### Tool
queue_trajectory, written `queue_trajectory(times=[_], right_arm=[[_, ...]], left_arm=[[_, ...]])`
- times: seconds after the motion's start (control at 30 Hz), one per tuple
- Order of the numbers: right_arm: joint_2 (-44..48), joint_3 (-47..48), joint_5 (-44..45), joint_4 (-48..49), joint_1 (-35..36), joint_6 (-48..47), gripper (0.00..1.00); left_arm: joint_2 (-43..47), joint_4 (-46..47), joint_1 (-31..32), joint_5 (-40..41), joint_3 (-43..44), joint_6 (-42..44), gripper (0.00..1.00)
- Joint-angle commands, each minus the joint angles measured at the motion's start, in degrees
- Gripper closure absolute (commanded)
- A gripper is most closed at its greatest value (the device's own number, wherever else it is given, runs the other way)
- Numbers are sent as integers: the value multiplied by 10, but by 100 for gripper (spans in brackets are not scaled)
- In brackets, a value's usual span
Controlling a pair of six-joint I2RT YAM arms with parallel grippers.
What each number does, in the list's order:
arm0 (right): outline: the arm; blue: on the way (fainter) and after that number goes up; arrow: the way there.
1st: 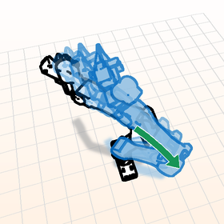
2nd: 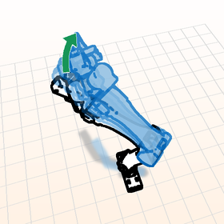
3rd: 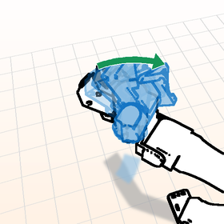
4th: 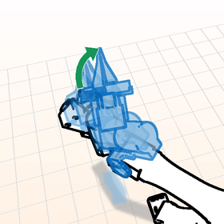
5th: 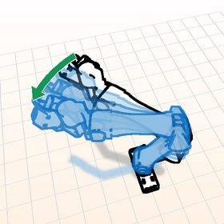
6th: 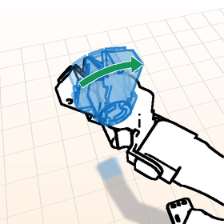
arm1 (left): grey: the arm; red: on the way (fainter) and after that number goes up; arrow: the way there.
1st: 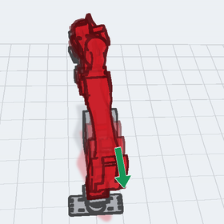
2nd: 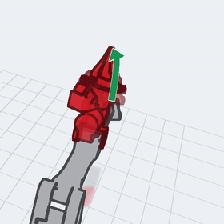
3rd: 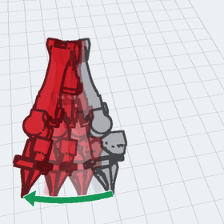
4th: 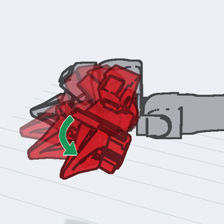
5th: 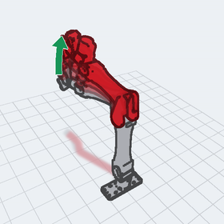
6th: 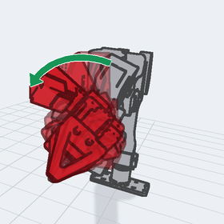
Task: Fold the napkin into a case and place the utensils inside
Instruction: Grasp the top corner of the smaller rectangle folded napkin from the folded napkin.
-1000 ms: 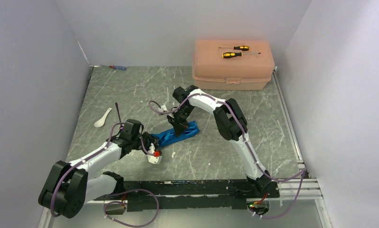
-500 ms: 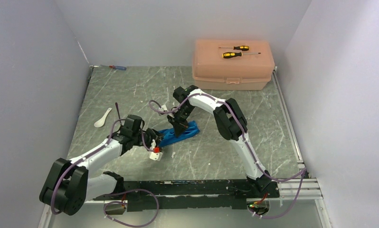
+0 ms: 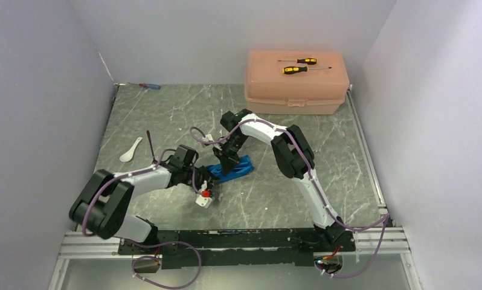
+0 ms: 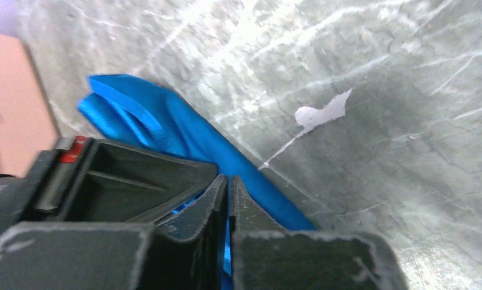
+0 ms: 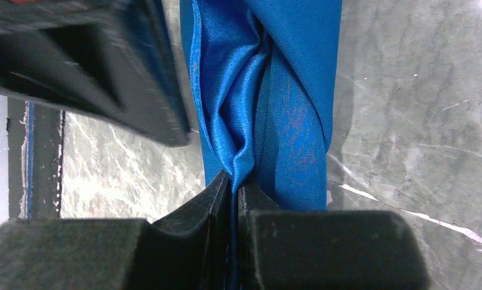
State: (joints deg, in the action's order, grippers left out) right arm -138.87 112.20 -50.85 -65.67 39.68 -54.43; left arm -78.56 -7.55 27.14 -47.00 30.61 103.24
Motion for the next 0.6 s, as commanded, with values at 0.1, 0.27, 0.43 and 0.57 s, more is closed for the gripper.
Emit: queue_trajectory(times=[0.1,0.27,0.43,0.57], right_arm=[[-14,-24,22,10,6,-12,87],[-9,-24,18,18,5,-10,82],[2,-27,2,29,3,-2,77],[26,-37,-32,52,-8,9,71]], left_arm=[[-77,24,8,81,50,-3,97],[-71,43,8,89,47,-40,97],[-80,43,8,105,38,-42,97],[-82,35,10,111,28,-37,97]])
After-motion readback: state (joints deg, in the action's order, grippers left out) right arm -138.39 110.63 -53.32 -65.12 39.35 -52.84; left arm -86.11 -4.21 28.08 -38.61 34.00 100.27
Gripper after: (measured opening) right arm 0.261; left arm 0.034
